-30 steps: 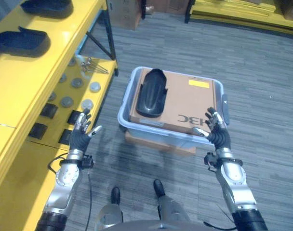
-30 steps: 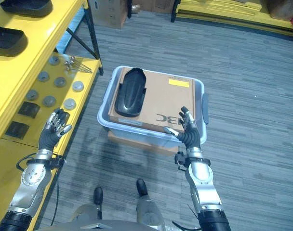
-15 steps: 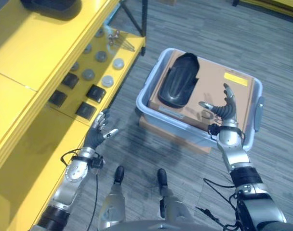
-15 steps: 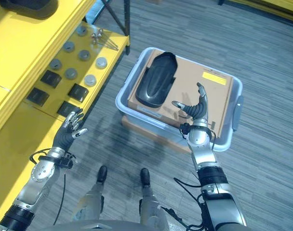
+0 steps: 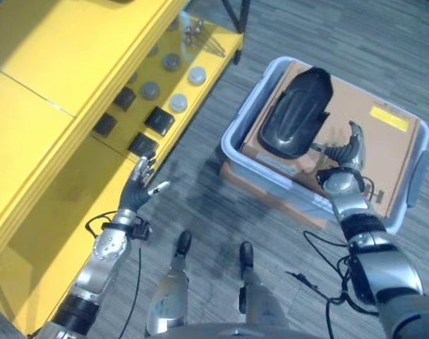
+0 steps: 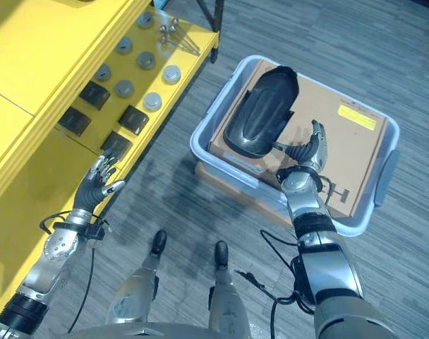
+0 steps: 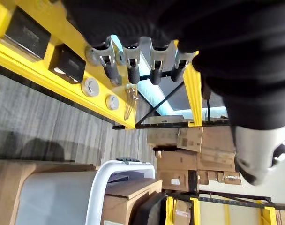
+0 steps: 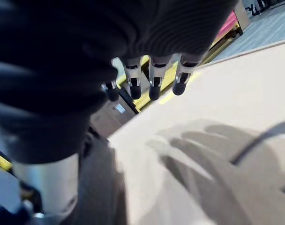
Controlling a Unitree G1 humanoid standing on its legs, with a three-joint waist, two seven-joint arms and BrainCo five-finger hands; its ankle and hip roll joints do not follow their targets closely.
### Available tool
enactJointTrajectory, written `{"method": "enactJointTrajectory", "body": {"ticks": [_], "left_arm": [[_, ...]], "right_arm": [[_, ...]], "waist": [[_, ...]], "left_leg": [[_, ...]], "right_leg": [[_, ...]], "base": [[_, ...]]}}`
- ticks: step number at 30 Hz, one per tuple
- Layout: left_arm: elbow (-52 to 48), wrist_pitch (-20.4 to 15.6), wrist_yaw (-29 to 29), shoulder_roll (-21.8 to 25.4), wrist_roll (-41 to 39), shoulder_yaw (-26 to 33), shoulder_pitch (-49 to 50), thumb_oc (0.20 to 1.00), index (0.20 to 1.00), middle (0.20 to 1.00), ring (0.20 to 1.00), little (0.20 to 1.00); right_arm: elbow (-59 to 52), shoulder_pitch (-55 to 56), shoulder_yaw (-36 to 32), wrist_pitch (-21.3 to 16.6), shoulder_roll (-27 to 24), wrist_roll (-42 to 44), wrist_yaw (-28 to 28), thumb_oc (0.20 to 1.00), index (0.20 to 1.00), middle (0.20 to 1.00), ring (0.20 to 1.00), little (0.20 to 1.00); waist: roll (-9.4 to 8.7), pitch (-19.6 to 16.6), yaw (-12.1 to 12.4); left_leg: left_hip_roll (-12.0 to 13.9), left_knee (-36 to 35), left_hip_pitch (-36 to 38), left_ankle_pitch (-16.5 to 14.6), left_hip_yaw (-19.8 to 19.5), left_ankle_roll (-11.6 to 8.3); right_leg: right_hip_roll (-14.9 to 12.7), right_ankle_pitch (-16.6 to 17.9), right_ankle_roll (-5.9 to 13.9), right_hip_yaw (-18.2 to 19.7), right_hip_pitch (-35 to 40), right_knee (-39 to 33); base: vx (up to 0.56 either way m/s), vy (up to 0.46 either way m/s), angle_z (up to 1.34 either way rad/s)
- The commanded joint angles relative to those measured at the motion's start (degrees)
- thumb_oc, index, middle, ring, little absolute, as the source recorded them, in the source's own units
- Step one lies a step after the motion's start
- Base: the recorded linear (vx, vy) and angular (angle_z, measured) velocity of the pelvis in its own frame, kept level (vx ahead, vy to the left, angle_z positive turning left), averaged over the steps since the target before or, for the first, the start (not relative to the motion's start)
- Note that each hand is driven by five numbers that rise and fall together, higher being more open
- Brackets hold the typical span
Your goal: Move parts from the plastic box to the shelf.
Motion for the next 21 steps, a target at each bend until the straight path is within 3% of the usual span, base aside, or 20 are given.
{"method": "enactJointTrajectory", "body": {"ticks": [1, 3, 4, 6, 15, 21], "left_arm": [[-1.3, -4.9, 1.2, 1.7, -0.3, -1.2, -2.6, 1.000, 1.000, 1.000, 1.000, 1.000], [-1.1, -5.0, 1.2, 1.5, -0.3, -1.6, -3.1, 1.000, 1.000, 1.000, 1.000, 1.000], [-1.0, -5.1, 1.2, 1.3, -0.4, -1.9, -3.3, 1.000, 1.000, 1.000, 1.000, 1.000], [-0.7, -5.2, 0.8, 0.7, -0.5, -2.7, -4.0, 1.000, 1.000, 1.000, 1.000, 1.000], [0.6, -4.8, 1.0, -1.1, 0.3, -4.0, -6.3, 1.000, 1.000, 1.000, 1.000, 1.000], [0.3, -3.0, 0.7, -0.9, 0.7, -0.3, -5.4, 1.000, 1.000, 1.000, 1.000, 1.000]], "right_arm": [[7.0, -6.0, 6.3, -2.1, -5.9, 5.4, 4.0, 1.000, 1.000, 1.000, 1.000, 1.000], [11.1, -8.1, 7.4, -2.5, -7.1, 6.8, 5.4, 1.000, 1.000, 1.000, 1.000, 1.000], [13.0, -9.2, 7.7, -2.6, -8.2, 8.1, 6.4, 0.570, 0.570, 0.570, 0.570, 0.570], [17.3, -11.0, 9.8, -2.4, -11.0, 8.6, 8.7, 0.200, 0.200, 0.200, 0.200, 0.200], [24.0, -11.5, 9.6, -0.9, -13.2, 8.1, 9.9, 0.200, 0.200, 0.200, 0.200, 0.200], [16.6, 2.8, 0.0, -1.5, -12.1, 10.0, 6.7, 0.200, 0.200, 0.200, 0.200, 0.200]], "waist": [[-1.14, -0.5, 1.3], [-0.70, -0.2, 1.5], [-0.44, 0.0, 1.8], [0.21, 0.4, 2.4], [0.99, -0.1, 3.0], [-0.83, -3.2, 0.4]], "left_leg": [[-4.4, 5.1, 2.0, -11.9, 4.9, 2.52], [-4.4, 4.8, 1.4, -11.5, 4.7, 2.21], [-4.4, 4.5, 0.9, -11.1, 4.6, 1.99], [-4.6, 3.8, 0.0, -10.3, 4.1, 1.62], [-5.2, 2.8, 0.0, -9.7, 2.8, 1.50], [-5.0, 3.1, 3.0, -11.4, 2.7, 2.17]], "right_leg": [[-0.9, -6.8, 4.07, 1.0, -4.6, 7.1], [-1.0, -6.6, 4.06, 0.6, -4.9, 6.7], [-1.1, -6.5, 4.07, 0.3, -5.2, 6.5], [-1.2, -6.3, 4.11, -0.1, -5.6, 5.8], [-1.5, -7.1, 4.20, -1.1, -4.7, 5.5], [-2.3, -9.3, 4.01, -2.6, -1.7, 6.3]], "base": [[0.01, -0.012, 0.16], [0.01, -0.014, 0.26], [0.00, -0.025, 0.23], [0.00, -0.010, 0.17], [0.01, 0.008, 0.14], [0.01, -0.012, 0.19]]}}
